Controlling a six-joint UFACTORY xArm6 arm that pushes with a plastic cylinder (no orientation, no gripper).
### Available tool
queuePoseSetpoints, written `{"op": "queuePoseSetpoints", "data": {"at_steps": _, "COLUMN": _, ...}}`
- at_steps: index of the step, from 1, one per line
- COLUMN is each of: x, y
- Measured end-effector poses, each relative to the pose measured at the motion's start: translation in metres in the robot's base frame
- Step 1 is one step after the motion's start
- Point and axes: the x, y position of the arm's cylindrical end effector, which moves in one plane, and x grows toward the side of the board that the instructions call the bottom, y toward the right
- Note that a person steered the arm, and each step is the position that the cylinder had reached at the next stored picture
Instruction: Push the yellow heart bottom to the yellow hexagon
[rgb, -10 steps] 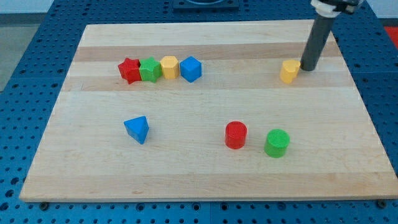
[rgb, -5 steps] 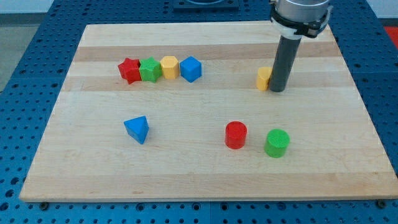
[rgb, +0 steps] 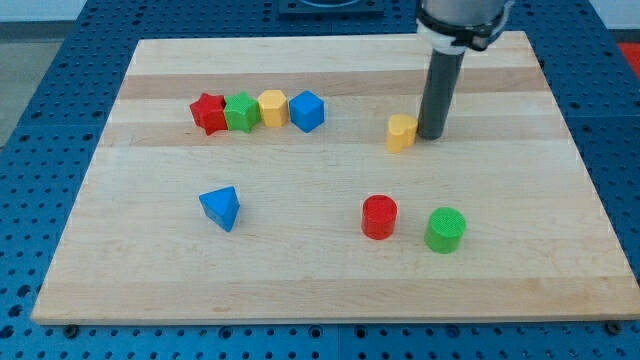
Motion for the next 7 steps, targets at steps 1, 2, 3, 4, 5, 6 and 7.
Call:
{"op": "queuePoseSetpoints", "data": {"at_steps": 1, "x": 0.006, "y": -0.032}}
{"op": "queuePoseSetpoints", "data": {"at_steps": 2, "x": 0.006, "y": -0.056}}
{"op": "queuePoseSetpoints", "data": {"at_steps": 3, "x": 0.006, "y": -0.084}}
{"op": "queuePoseSetpoints", "data": {"at_steps": 4, "x": 0.006, "y": -0.114}}
{"op": "queuePoseSetpoints", "data": {"at_steps": 5, "x": 0.006, "y": -0.14}}
{"op": "queuePoseSetpoints", "data": {"at_steps": 6, "x": 0.006, "y": -0.161}}
{"op": "queuePoseSetpoints", "data": {"at_steps": 7, "x": 0.006, "y": -0.167}}
